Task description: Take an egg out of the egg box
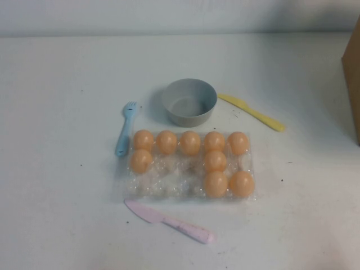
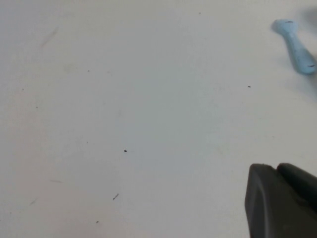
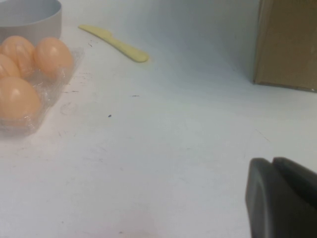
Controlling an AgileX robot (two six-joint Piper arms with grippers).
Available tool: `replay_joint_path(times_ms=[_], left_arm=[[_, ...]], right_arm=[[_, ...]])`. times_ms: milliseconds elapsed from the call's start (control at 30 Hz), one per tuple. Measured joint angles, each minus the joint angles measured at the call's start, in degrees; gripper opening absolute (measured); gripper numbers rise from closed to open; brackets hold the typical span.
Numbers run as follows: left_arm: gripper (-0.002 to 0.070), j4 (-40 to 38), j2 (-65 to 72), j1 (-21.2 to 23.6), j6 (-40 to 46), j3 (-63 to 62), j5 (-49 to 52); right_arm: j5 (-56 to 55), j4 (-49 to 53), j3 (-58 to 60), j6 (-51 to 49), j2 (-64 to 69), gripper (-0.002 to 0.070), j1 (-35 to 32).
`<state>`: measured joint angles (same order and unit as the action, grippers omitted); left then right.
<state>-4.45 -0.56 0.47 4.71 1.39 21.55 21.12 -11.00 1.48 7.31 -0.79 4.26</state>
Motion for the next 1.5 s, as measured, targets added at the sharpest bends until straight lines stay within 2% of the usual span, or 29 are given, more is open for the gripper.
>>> replay_joint_path(times_ms=[433,533,633,800,933,1200,1500], left_arm=[[-0.0003,0.00,0.00,0.00,0.00,0.00,0.00],[-0.0003,0.00,0.00,0.00,0.00,0.00,0.00],[-0.0003,0.00,0.00,0.00,0.00,0.00,0.00],[-0.0003,0.00,0.00,0.00,0.00,0.00,0.00],[-0.0003,0.00,0.00,0.00,0.00,0.00,0.00],[-0.0003,0.00,0.00,0.00,0.00,0.00,0.00],[-0.0003,0.00,0.00,0.00,0.00,0.00,0.00]], right_arm=[[0.00,-0.23,0.00,0.00,0.00,-0.0018,0.00],[-0.21,-4.30,0.00,0.00,0.00,-0.0018,0.00],[-0.32,-15.64,0.00,0.00,0.00,-0.0018,0.00],[-1.01,-46.59,0.00,0.00,0.00,-0.0018,0.00],[-4.61,-59.27,0.00,0.00,0.00,-0.0018,0.00],[-8.40,-62.47,0.00,0.26,0.00,-0.0018,0.00],[-9.18,-60.44,-2.72,16.28,1.64,-0.0018,0.00]])
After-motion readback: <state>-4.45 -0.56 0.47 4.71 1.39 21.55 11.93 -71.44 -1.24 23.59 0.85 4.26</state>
